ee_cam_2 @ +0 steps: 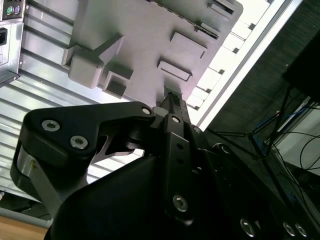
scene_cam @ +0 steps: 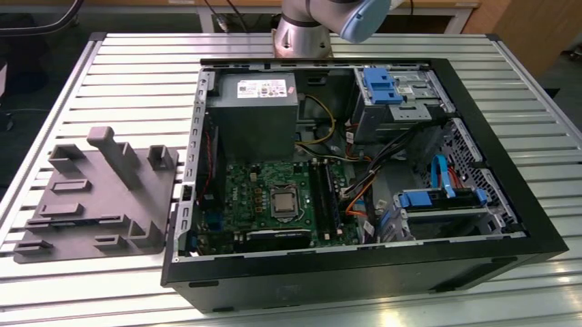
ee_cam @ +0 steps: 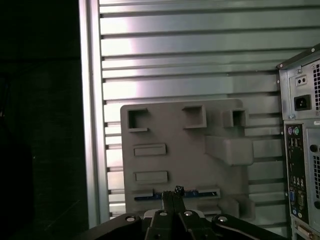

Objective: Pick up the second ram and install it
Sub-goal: 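Reach for the second ram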

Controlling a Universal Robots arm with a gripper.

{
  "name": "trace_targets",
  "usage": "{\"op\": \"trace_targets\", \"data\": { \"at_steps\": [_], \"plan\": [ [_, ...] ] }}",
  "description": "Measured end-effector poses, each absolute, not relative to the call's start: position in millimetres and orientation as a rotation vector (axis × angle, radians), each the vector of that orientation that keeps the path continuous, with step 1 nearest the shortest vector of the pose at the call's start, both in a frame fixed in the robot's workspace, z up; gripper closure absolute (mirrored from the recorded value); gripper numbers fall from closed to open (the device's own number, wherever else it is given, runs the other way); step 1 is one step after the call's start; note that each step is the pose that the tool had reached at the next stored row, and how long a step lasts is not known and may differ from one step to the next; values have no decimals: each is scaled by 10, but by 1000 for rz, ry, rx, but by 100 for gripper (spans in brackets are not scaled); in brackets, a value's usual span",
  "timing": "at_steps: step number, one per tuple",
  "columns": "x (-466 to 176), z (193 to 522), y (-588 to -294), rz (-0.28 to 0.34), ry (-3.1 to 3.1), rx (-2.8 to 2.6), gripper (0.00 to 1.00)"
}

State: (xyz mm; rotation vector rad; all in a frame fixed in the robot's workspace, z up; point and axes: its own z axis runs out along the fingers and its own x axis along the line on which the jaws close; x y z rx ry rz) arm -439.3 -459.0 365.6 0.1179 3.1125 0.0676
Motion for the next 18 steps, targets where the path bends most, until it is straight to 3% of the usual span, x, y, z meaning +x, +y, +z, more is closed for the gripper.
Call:
{"op": "trace_targets", "data": {
  "at_steps": [18],
  "plan": [
    [-4458, 3628, -4636, 68, 3112, 118, 89]
  ]
}}
